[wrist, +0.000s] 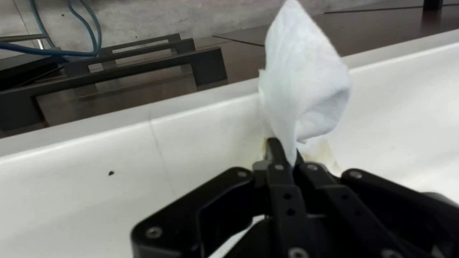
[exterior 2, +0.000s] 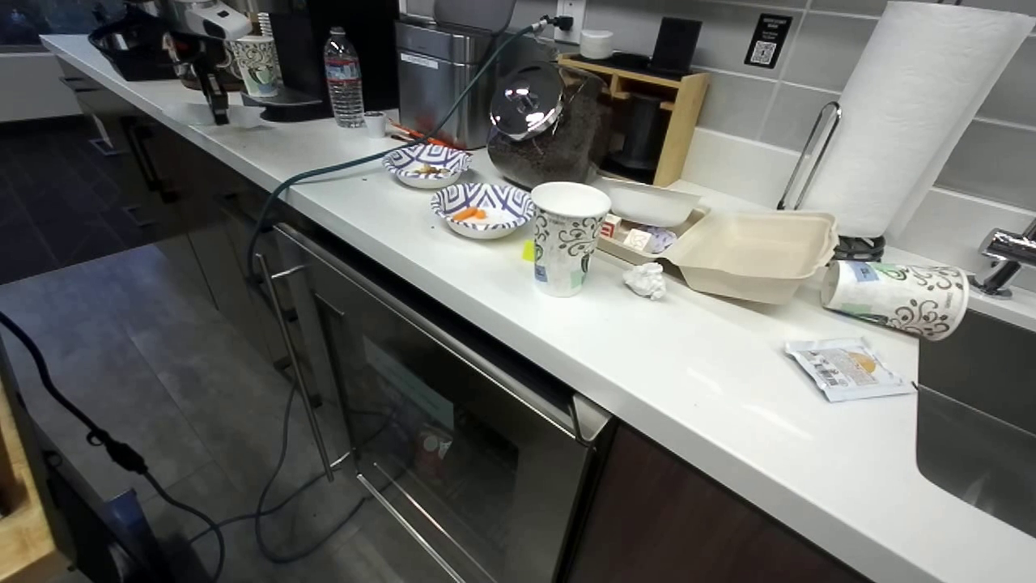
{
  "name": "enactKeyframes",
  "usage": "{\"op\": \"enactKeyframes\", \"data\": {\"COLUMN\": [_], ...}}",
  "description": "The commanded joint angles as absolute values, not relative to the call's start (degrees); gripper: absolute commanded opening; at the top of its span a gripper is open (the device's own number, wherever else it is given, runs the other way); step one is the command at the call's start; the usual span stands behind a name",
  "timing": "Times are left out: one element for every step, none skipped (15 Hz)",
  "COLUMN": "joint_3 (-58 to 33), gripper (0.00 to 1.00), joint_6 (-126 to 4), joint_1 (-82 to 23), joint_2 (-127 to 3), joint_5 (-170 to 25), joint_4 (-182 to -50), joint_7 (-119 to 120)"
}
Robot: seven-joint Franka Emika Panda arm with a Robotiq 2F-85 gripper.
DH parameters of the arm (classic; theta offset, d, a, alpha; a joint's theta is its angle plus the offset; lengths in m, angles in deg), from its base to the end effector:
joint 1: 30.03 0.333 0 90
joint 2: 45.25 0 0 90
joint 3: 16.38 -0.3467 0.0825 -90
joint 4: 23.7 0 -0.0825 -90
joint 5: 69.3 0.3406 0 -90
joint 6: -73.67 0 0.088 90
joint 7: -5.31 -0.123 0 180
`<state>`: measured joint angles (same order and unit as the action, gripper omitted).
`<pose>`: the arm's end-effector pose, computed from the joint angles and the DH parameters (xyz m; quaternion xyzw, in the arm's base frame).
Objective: Use the paper towel to wipe the counter
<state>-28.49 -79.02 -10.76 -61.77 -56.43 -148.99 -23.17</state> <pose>0.4848 0.2851 0.3239 -0.9885 0.0761 -0.0372 0.1253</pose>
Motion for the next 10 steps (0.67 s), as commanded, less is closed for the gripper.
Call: {"op": "enactKeyframes", "data": {"joint_3": [-24.6, -23.2, -21.8, -20.6, -19.9, -18.8, -18.5, -17.3, -16.9, -16.9], "gripper": [0.01, 0.01, 0.01, 0.01, 0.01, 0.01, 0.01, 0.01, 0.01, 0.01], "joint_6": [-78.8, -78.8, -78.7, -78.0, -76.4, -74.6, -72.7, -70.1, -67.7, -64.4], "joint_1": [-8.7, -7.9, -7.0, -6.3, -5.9, -5.3, -5.1, -4.8, -5.1, -5.8], "joint_2": [-63.9, -64.3, -64.6, -64.4, -63.7, -62.6, -61.2, -60.1, -59.6, -59.6], "joint_5": [-62.9, -65.7, -68.6, -71.2, -73.3, -76.1, -77.9, -81.2, -83.6, -85.4], "joint_4": [-148.0, -148.2, -148.4, -148.4, -148.5, -149.2, -149.6, -150.0, -149.9, -149.6], "joint_7": [-28.4, -30.1, -32.0, -34.1, -35.8, -37.8, -39.3, -42.0, -44.0, -45.5]}}
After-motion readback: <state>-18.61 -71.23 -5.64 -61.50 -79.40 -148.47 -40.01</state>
